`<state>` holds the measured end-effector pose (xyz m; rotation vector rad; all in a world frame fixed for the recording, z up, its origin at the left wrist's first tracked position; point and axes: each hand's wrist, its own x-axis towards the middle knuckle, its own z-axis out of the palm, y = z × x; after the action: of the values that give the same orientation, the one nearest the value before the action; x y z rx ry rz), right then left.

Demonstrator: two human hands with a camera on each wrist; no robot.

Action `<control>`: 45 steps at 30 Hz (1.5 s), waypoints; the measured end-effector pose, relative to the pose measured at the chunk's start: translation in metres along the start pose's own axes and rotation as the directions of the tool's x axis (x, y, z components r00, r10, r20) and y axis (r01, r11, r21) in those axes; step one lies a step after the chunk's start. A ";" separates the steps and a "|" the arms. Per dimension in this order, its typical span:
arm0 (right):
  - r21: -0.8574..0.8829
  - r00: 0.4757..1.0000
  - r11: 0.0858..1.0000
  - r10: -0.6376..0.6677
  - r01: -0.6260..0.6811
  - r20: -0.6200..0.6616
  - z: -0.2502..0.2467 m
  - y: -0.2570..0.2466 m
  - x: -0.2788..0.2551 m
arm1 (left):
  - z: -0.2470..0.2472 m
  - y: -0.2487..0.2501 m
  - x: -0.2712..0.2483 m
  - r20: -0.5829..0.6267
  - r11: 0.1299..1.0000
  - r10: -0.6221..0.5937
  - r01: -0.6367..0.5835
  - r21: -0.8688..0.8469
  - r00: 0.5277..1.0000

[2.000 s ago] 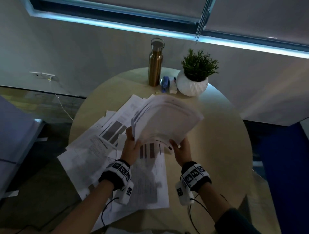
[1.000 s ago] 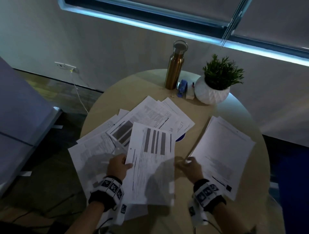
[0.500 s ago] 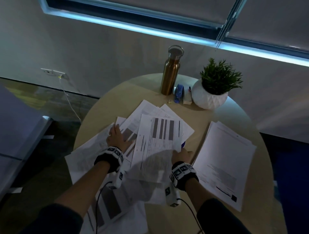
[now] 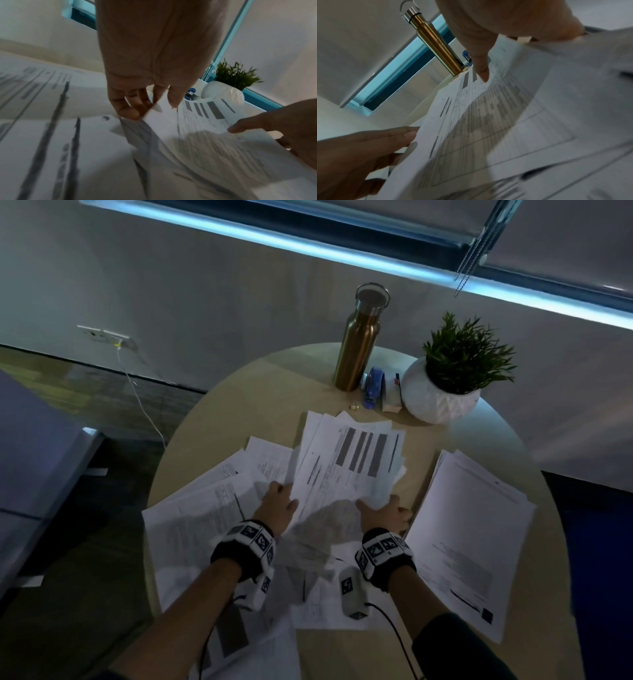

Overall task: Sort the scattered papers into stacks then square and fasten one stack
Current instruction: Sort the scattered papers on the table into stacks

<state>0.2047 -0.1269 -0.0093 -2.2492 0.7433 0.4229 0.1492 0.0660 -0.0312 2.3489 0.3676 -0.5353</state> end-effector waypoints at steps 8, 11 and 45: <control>0.084 0.978 0.976 -0.204 0.199 0.053 -0.043 0.017 0.007 | -0.007 -0.012 -0.016 -0.070 0.869 -0.102 0.055 -0.492 0.992; 0.128 0.966 0.959 -0.248 0.255 -0.069 -0.067 0.022 0.009 | -0.007 -0.018 -0.017 -0.069 0.886 -0.116 0.072 -0.458 0.991; 0.552 0.714 0.574 -0.697 0.605 -0.058 -0.097 -0.011 -0.045 | -0.027 0.086 -0.071 -0.540 0.665 0.091 -0.454 -0.592 0.837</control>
<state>0.1842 -0.1733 0.0849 -1.7382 -0.1167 0.0112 0.1290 0.0143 0.0687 1.6788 0.3309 0.3246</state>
